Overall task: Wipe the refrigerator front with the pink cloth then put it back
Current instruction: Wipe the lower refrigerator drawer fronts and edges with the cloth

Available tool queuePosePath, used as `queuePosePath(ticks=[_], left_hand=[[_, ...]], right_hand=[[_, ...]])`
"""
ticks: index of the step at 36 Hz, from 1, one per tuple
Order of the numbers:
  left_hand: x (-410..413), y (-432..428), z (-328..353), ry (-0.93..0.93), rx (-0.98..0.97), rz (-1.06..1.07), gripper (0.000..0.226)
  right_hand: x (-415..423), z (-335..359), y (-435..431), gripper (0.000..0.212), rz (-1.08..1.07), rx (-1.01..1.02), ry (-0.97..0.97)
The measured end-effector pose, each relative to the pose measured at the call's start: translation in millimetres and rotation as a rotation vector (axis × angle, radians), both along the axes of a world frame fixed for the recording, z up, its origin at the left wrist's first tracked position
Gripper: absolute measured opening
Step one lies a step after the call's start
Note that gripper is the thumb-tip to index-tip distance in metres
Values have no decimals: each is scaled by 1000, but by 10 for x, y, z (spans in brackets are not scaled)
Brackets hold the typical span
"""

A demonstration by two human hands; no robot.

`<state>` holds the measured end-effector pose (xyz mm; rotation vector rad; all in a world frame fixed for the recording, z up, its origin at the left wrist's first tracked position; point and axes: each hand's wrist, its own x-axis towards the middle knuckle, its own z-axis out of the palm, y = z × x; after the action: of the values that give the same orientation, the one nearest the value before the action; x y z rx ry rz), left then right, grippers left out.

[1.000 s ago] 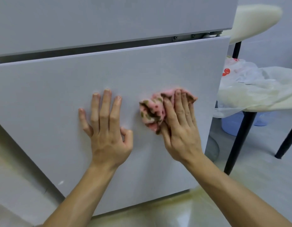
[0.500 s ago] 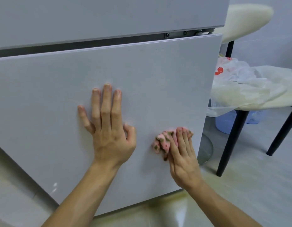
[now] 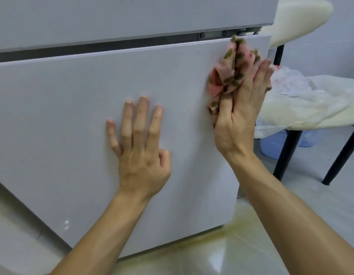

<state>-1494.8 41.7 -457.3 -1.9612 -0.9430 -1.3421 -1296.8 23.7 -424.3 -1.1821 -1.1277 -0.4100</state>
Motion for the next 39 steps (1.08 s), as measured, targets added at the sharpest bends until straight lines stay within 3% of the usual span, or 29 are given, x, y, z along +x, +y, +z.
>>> queuePosePath(ticks=[5, 11, 14, 21, 31, 36, 39], left_hand=[[98, -46, 6, 18, -20, 9, 86], [126, -37, 2, 19, -11, 20, 86], [136, -37, 6, 20, -9, 31, 87], [189, -62, 40, 7, -13, 41, 88], [317, -82, 196, 49, -11, 4, 89], [284, -87, 190, 74, -17, -1, 88], [274, -77, 188, 73, -15, -2, 88]], right_hand=[[11, -311, 36, 62, -38, 36, -34], [16, -1378, -142, 65, -53, -165, -24], [44, -1542, -206, 69, -59, -238, -9], [-43, -1104, -167, 75, -39, -178, 87], [19, 737, -31, 73, -26, -21, 182], [96, 434, 19, 63, -65, 112, 112], [133, -147, 3, 57, -82, 44, 210]])
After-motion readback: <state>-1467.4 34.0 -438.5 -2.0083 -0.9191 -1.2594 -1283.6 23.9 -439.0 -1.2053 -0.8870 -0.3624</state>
